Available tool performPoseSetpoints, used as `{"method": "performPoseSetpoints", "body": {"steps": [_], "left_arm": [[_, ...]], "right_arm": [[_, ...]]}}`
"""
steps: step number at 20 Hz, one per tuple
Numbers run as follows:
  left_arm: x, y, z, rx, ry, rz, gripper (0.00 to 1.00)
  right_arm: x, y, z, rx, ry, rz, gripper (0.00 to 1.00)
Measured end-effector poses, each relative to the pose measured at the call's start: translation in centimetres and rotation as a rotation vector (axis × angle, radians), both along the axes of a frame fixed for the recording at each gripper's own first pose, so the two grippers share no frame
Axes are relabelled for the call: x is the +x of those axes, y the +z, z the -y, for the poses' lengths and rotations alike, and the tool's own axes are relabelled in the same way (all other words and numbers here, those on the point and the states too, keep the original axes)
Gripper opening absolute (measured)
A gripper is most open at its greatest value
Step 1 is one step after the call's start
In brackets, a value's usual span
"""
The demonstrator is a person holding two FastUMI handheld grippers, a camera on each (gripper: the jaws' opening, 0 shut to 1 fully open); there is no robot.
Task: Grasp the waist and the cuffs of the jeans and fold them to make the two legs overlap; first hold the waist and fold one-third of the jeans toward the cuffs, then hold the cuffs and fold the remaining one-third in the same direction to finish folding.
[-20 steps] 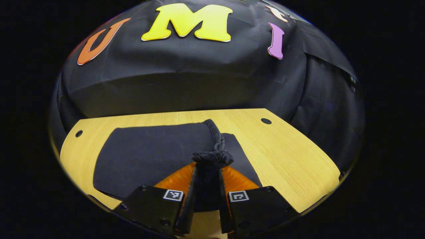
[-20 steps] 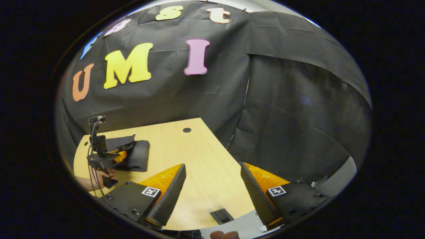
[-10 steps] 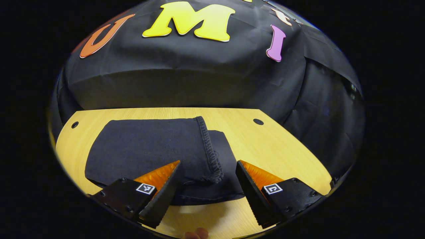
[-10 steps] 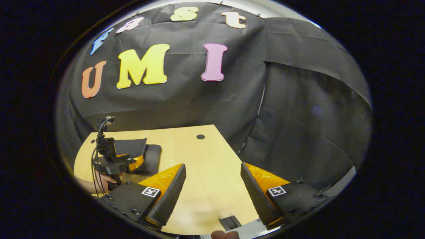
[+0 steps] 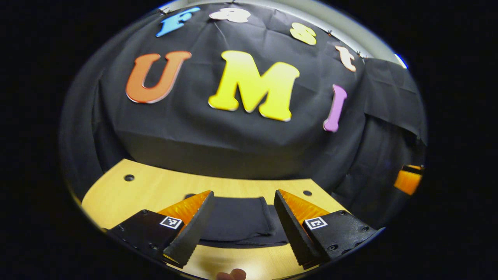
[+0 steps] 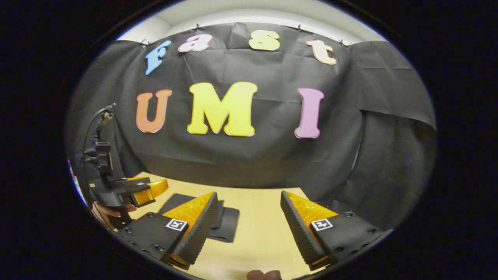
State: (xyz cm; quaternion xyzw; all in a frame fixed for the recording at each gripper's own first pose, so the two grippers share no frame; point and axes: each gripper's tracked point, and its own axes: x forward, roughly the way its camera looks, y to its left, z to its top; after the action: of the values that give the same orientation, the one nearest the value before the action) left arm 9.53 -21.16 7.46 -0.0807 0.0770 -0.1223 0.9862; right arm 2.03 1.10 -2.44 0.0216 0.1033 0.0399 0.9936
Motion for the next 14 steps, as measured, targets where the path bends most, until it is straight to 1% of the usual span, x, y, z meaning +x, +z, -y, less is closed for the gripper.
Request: {"method": "performPoseSetpoints", "body": {"steps": [2,3,5,7,9,11,12,14], "left_arm": [[-1.9,3.9,-3.5,0.022,0.066,0.079,0.98],[-2.2,5.8,-4.9,0.034,0.089,0.115,0.98],[-2.8,7.3,-5.7,0.039,0.112,0.151,0.98],[-4.0,7.7,-6.7,0.028,0.137,0.151,0.98],[-5.1,7.3,-7.2,0.030,0.142,0.156,1.00],[-6.3,7.0,-6.8,0.038,0.127,0.154,1.00],[-6.8,7.0,-6.4,0.043,0.114,0.161,0.98],[-7.3,7.8,-6.0,0.067,0.109,0.188,0.98]], "right_arm": [[1.0,1.7,-2.3,0.008,0.034,0.062,0.99],[1.4,2.8,-3.3,0.002,0.049,0.114,0.99],[1.6,4.0,-4.9,-0.018,0.067,0.178,0.99],[0.8,3.8,-6.2,-0.029,0.078,0.196,0.99],[0.1,3.8,-6.8,-0.024,0.079,0.200,0.99],[-0.6,3.2,-6.9,-0.024,0.081,0.189,0.99],[-0.9,2.8,-6.8,-0.029,0.079,0.180,0.99],[-1.4,2.8,-6.0,-0.025,0.055,0.174,0.99]]}}
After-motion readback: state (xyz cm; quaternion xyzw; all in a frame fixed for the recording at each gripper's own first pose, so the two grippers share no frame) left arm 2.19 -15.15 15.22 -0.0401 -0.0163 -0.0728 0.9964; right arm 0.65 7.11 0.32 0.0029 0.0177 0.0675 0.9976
